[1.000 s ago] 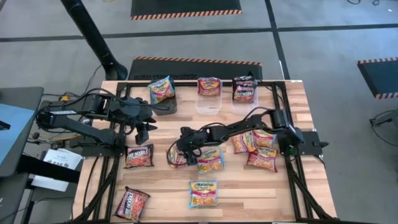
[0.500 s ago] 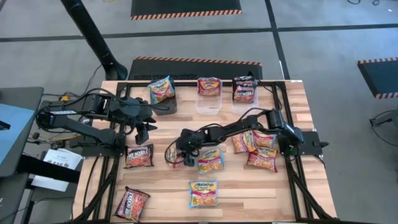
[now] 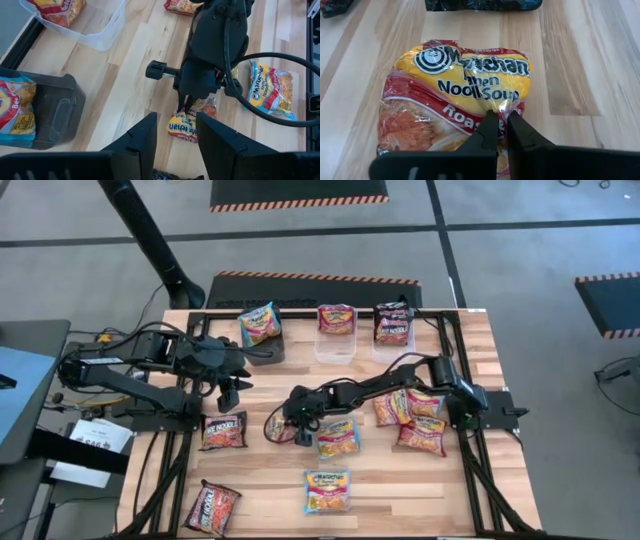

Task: Sort Maruchan noodles
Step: Put the red noodle pack into the left transparent bin

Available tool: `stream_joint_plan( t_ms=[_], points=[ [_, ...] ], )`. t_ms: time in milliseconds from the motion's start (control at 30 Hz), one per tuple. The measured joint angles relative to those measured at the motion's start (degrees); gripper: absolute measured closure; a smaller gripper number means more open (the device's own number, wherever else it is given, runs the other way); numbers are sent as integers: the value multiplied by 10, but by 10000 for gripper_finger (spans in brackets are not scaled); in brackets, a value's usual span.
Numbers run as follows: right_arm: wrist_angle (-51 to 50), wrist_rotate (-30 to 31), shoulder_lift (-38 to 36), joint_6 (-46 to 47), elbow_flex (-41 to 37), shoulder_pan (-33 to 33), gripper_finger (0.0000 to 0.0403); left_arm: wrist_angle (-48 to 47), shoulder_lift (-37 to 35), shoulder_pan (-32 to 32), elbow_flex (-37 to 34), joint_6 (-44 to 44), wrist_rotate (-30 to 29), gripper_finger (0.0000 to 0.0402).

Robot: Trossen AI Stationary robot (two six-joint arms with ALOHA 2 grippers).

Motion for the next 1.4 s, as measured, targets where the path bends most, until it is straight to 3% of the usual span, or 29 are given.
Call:
stream_joint_plan(
  t_ms=[133, 367, 1033, 1200, 1400],
  points=[
    [-45, 16, -22, -1, 16, 0, 384, 0, 0, 0, 0, 0, 0, 280],
    [-121, 129, -99, -3, 18, -3, 384, 0, 0, 0, 0, 0, 0, 280],
    [-358, 342, -258, 32, 17, -30, 384, -5, 0, 0, 0, 2, -2, 280],
    [-359, 367, -307, 73, -58, -35, 384, -7, 0, 0, 0, 2, -5, 280],
    [-259, 363, -384, 124, -195, -44, 384, -9, 0, 0, 0, 2, -12, 280]
  ],
)
